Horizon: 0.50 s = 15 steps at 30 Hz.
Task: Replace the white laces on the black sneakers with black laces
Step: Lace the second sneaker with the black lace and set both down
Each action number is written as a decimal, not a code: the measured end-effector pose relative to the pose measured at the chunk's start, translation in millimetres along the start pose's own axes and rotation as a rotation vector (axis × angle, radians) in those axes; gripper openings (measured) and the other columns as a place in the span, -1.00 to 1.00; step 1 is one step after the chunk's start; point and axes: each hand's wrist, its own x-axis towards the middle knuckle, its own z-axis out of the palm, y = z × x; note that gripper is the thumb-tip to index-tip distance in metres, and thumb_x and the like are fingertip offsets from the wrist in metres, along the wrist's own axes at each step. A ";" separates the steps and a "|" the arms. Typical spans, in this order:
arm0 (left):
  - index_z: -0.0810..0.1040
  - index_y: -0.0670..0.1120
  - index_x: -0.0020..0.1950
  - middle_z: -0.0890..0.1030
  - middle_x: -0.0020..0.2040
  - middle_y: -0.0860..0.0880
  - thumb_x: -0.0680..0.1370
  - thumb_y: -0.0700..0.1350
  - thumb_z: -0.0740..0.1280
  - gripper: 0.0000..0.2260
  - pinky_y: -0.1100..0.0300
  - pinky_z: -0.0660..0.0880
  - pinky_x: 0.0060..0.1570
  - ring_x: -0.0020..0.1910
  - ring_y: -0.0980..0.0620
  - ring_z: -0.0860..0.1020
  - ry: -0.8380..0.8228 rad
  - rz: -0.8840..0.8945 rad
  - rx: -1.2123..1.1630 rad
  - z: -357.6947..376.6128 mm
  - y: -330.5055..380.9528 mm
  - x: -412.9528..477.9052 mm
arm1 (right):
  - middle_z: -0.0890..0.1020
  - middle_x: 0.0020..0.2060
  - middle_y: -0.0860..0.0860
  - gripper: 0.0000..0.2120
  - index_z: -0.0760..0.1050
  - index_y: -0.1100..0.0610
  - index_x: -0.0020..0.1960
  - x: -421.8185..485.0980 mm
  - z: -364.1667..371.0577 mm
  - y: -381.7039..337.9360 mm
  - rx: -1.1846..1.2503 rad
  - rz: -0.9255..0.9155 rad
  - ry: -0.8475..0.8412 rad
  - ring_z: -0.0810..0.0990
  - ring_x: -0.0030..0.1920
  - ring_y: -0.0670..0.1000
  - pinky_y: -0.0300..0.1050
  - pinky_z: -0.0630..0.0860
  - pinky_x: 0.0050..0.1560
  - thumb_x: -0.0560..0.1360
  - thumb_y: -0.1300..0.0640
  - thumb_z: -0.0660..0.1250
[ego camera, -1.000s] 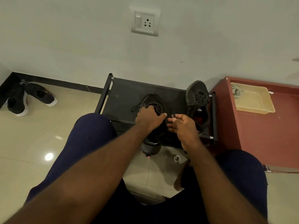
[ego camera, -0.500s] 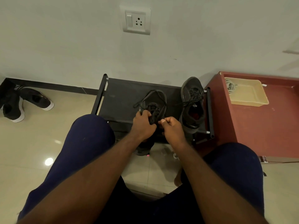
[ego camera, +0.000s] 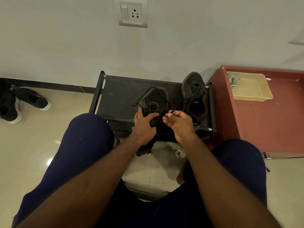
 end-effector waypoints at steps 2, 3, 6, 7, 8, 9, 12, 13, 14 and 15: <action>0.39 0.22 0.42 -0.16 0.61 -0.11 0.52 -0.23 0.36 -0.45 -0.25 0.09 0.50 0.57 -0.18 -0.13 -0.010 0.009 -0.012 -1.1 -1.9 -0.4 | 0.64 -0.14 0.12 -0.94 0.55 0.23 0.01 2.2 0.7 1.7 -0.045 0.008 0.005 0.66 -0.15 0.03 -0.11 0.65 -0.09 0.58 0.35 0.34; 0.40 0.22 0.41 -0.16 0.61 -0.11 0.51 -0.24 0.37 -0.45 -0.23 0.10 0.50 0.57 -0.18 -0.13 -0.011 0.016 -0.018 -1.3 -3.1 -0.6 | 0.63 -0.16 0.11 -0.94 0.56 0.22 0.00 2.8 1.5 2.9 -0.067 0.009 0.009 0.64 -0.16 0.02 -0.12 0.65 -0.09 0.57 0.35 0.35; 0.43 0.22 0.38 -0.16 0.61 -0.10 0.50 -0.25 0.38 -0.46 -0.20 0.11 0.50 0.58 -0.16 -0.13 -0.022 0.020 -0.035 -2.6 -5.7 -2.4 | 0.64 -0.17 0.13 -0.93 0.57 0.21 -0.04 5.2 5.2 7.6 -0.106 0.004 -0.003 0.63 -0.16 0.04 -0.12 0.64 -0.09 0.56 0.34 0.37; 0.44 0.22 0.38 -0.16 0.61 -0.09 0.50 -0.24 0.39 -0.46 -0.20 0.11 0.50 0.58 -0.16 -0.13 -0.024 0.019 -0.035 -2.9 -5.9 -3.1 | 0.65 -0.16 0.14 -0.94 0.57 0.21 -0.04 5.8 6.2 8.8 -0.110 0.000 -0.009 0.65 -0.15 0.06 -0.10 0.65 -0.08 0.56 0.34 0.37; 0.44 0.22 0.38 -0.16 0.61 -0.09 0.50 -0.24 0.39 -0.47 -0.21 0.11 0.50 0.58 -0.15 -0.13 -0.026 0.018 -0.033 -3.4 -6.3 -4.1 | 0.65 -0.16 0.15 -0.95 0.56 0.22 -0.03 5.9 7.5 10.4 -0.107 -0.003 -0.011 0.66 -0.14 0.07 -0.09 0.66 -0.07 0.56 0.34 0.37; 0.44 0.21 0.38 -0.17 0.61 -0.08 0.50 -0.23 0.39 -0.47 -0.21 0.11 0.50 0.58 -0.15 -0.14 -0.027 0.019 -0.034 -3.2 -5.9 -5.0 | 0.66 -0.16 0.16 -0.96 0.55 0.23 -0.03 6.0 8.0 10.8 -0.105 -0.009 -0.005 0.67 -0.14 0.08 -0.09 0.67 -0.07 0.56 0.34 0.37; 0.43 0.21 0.39 -0.17 0.61 -0.08 0.51 -0.23 0.40 -0.47 -0.22 0.09 0.50 0.58 -0.15 -0.15 -0.025 0.025 -0.036 -3.0 -6.6 -7.3 | 0.66 -0.17 0.16 -0.96 0.53 0.28 0.00 4.2 10.8 11.0 -0.114 -0.035 0.030 0.68 -0.18 0.06 -0.13 0.68 -0.13 0.56 0.32 0.38; 0.43 0.21 0.39 -0.17 0.61 -0.08 0.51 -0.23 0.40 -0.47 -0.22 0.09 0.50 0.58 -0.14 -0.15 -0.026 0.026 -0.035 -3.0 -6.8 -7.5 | 0.66 -0.18 0.16 -0.93 0.54 0.31 0.02 3.3 11.8 11.0 -0.128 -0.045 0.042 0.68 -0.19 0.04 -0.15 0.67 -0.15 0.56 0.32 0.38; 0.43 0.20 0.39 -0.17 0.61 -0.08 0.51 -0.22 0.41 -0.47 -0.22 0.09 0.51 0.58 -0.14 -0.15 -0.026 0.028 -0.032 -3.2 -6.9 -7.5 | 0.66 -0.18 0.15 -0.90 0.54 0.33 0.05 2.9 12.9 11.0 -0.146 -0.053 0.051 0.67 -0.21 0.03 -0.16 0.66 -0.16 0.56 0.31 0.37; 0.43 0.20 0.40 -0.17 0.61 -0.08 0.51 -0.22 0.41 -0.46 -0.21 0.09 0.51 0.58 -0.14 -0.15 -0.027 0.028 -0.029 -3.3 -7.3 -7.5 | 0.66 -0.18 0.15 -0.88 0.53 0.35 0.07 2.8 13.5 11.4 -0.164 -0.059 0.056 0.66 -0.21 0.02 -0.17 0.66 -0.17 0.56 0.31 0.37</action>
